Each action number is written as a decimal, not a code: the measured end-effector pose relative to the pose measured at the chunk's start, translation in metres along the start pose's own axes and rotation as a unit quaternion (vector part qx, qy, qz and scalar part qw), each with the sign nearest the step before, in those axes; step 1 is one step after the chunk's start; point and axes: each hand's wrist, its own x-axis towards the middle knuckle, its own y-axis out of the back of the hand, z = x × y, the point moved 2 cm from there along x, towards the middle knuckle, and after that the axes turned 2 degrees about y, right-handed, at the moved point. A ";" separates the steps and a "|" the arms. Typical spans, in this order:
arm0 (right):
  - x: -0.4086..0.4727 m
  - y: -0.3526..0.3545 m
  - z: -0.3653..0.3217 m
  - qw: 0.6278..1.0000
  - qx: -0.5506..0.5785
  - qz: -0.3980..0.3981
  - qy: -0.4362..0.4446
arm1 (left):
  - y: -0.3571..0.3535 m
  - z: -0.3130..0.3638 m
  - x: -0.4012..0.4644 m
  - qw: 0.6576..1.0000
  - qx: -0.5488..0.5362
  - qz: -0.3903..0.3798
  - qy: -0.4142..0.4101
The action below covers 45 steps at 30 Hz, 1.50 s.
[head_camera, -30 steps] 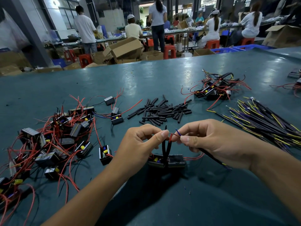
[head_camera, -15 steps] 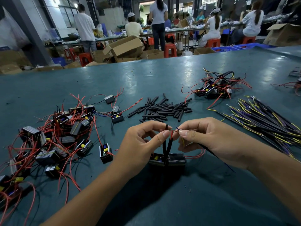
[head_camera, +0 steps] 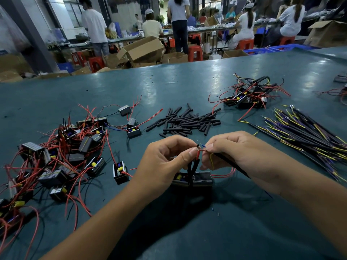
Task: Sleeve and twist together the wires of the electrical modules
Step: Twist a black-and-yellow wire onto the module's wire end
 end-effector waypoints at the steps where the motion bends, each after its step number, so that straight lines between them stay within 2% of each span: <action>1: 0.000 -0.001 0.000 1.000 0.010 -0.001 -0.001 | 0.000 0.000 0.000 1.000 -0.007 -0.002 0.000; 12: -0.001 -0.002 -0.002 0.998 0.029 0.039 0.028 | 0.003 -0.002 0.002 0.999 -0.027 0.018 0.024; 28: -0.006 -0.004 -0.007 0.990 -0.054 0.066 0.113 | -0.001 0.005 -0.001 0.999 -0.044 0.015 0.014; 45: -0.003 0.000 -0.005 0.985 -0.100 0.091 0.111 | -0.002 -0.001 0.000 0.998 -0.065 0.022 0.008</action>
